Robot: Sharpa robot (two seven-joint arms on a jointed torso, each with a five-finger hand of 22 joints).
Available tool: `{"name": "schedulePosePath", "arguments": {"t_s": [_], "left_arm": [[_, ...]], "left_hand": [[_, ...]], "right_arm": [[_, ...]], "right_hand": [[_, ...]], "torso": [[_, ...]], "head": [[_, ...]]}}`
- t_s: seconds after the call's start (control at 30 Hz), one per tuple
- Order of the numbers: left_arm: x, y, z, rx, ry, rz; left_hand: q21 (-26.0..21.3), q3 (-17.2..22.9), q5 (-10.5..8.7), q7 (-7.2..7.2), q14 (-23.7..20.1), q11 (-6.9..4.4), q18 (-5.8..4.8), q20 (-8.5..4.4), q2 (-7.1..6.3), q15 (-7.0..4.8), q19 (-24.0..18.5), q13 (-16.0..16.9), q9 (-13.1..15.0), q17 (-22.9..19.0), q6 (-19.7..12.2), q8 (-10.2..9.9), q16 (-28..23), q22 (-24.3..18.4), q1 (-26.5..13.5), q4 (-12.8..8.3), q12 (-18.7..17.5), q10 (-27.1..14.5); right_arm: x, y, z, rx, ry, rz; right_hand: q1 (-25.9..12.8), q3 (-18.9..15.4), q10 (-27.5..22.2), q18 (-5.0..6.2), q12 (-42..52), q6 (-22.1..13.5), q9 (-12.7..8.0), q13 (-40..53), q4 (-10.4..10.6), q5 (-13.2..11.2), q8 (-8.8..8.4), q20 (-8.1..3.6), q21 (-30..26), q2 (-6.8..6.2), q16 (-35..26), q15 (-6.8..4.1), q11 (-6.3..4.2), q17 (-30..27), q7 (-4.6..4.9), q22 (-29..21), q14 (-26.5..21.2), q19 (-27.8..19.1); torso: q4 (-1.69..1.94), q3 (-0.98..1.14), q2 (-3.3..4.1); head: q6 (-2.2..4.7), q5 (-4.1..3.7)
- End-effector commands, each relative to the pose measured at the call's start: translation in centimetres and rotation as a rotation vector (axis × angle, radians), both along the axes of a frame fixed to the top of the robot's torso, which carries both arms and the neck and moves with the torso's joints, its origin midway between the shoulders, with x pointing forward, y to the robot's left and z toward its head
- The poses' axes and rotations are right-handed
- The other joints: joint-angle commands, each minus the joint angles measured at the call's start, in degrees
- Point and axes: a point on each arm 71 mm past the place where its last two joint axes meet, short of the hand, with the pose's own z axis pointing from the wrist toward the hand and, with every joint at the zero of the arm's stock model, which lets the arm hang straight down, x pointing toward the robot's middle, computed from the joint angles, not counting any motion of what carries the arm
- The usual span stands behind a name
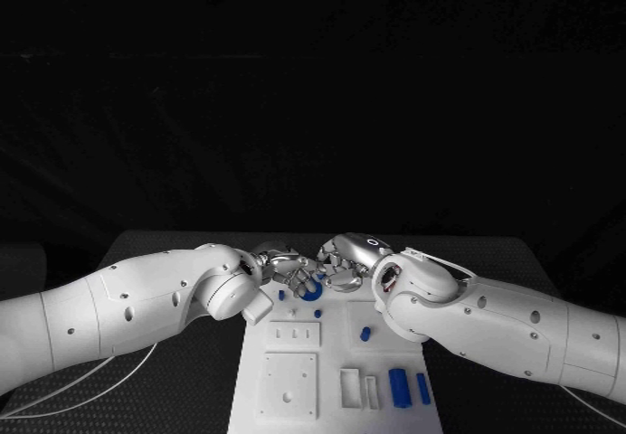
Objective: Assemble the parts on the task board
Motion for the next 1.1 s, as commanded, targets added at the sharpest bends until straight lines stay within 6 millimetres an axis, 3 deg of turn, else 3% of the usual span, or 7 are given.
{"name": "schedulePosePath", "arguments": {"t_s": [0.03, 0.2, 0.57, 0.8, 1.1], "left_arm": [[0.2, -0.4, 0.4, -0.022, -0.019, 0.005], [0.3, -0.3, 0.4, -0.021, -0.024, 0.017], [0.5, 0.0, 0.5, 0.001, -0.045, 0.037], [0.5, 0.3, 0.5, 0.033, -0.066, 0.051], [0.5, 0.4, 0.5, 0.069, -0.083, 0.038]], "left_hand": [[0.39, 0.19, 0.66, -0.15, 0.11, -0.18, 1.12, -0.74, 1.12, -0.23, -0.29, 0.16, 0.07, -0.07, 0.67, 0.48, 0.34, 0.29, 0.17, -0.74, -0.22, 0.44], [0.64, 0.96, 3.35, -0.42, 0.23, -0.37, 1.05, -0.84, 1.54, -0.32, -0.14, 0.55, 0.39, -0.24, 1.54, 0.96, 0.68, 0.19, -0.93, -2.01, -0.43, 0.81], [1.48, 1.58, 8.19, -1.12, 1.13, -0.98, 1.03, -1.31, 1.88, -0.88, 0.54, 1.4, 1.52, -0.09, 3.23, 2.0, 1.91, 0.22, -2.26, -2.73, -0.17, 2.18], [2.38, 1.61, 11.1, -1.71, 2.1, -1.57, 1.04, -1.86, 1.73, -1.55, 1.24, 2.14, 2.5, 0.39, 4.42, 2.7, 3.24, 0.43, -2.74, -3.11, 0.44, 3.49], [4.47, 1.19, 16.1, -2.65, 3.14, -2.59, 0.99, -2.98, 1.22, -2.75, 1.99, 3.9, 4.2, 1.76, 6.23, 3.5, 6.35, 1.03, -3.57, -3.5, 2.56, 5.04]], "right_arm": [[-0.8, 1.1, -0.2, -0.003, 0.012, 0.064], [-0.8, 1.0, -0.2, -0.005, 0.012, 0.059], [-0.7, 0.8, -0.3, -0.001, 0.022, 0.057], [-0.6, 0.5, -0.3, 0.01, 0.028, 0.049], [0.1, -0.1, -0.5, 0.018, 0.013, 0.022]], "right_hand": [[0.24, 0.31, 0.38, 2.05, -0.1, 5.58, 0.17, 0.1, 0.09, 0.11, 0.19, -0.19, 0.0, 0.05, -0.25, -0.43, 0.18, -0.04, 2.09, 0.6, 0.17, 0.28], [0.23, 0.34, 0.38, 2.05, -0.1, 5.6, 0.16, 0.11, 0.08, 0.12, 0.19, -0.19, 0.0, 0.03, -0.26, -0.43, 0.18, -0.04, 2.09, 0.6, 0.17, 0.28], [0.13, 0.45, 0.39, 2.05, -0.16, 5.61, 0.12, 0.14, 0.08, 0.2, 0.12, -0.18, -0.04, -0.22, -0.3, -0.42, 0.19, -0.06, 2.11, 0.59, 0.18, 0.29], [-1.92, -0.53, 0.13, 2.05, -0.83, 5.16, -0.29, 0.07, 1.19, 3.06, -0.57, 0.0, -0.21, -3.11, -0.61, -0.27, 0.37, -0.23, 2.28, 0.51, 0.23, 0.4], [-3.83, -1.51, -1.17, 2.05, -2.49, 2.98, -1.15, -0.53, 4.78, 0.73, -2.3, -0.24, -1.07, -7.56, -1.32, 0.29, 1.08, -0.5, 3.04, 0.16, 0.06, 0.15]], "torso": [[-0.09, 0.01, 0.05], [-0.08, -0.03, 0.05], [0.02, -0.02, -0.01], [-0.02, 0.02, 0.01], [0.01, 0.04, -0.01]], "head": [[0.01, 0.03], [-0.01, -0.04], [-0.02, -0.06], [0.15, 0.06], [0.19, 0.12]]}}
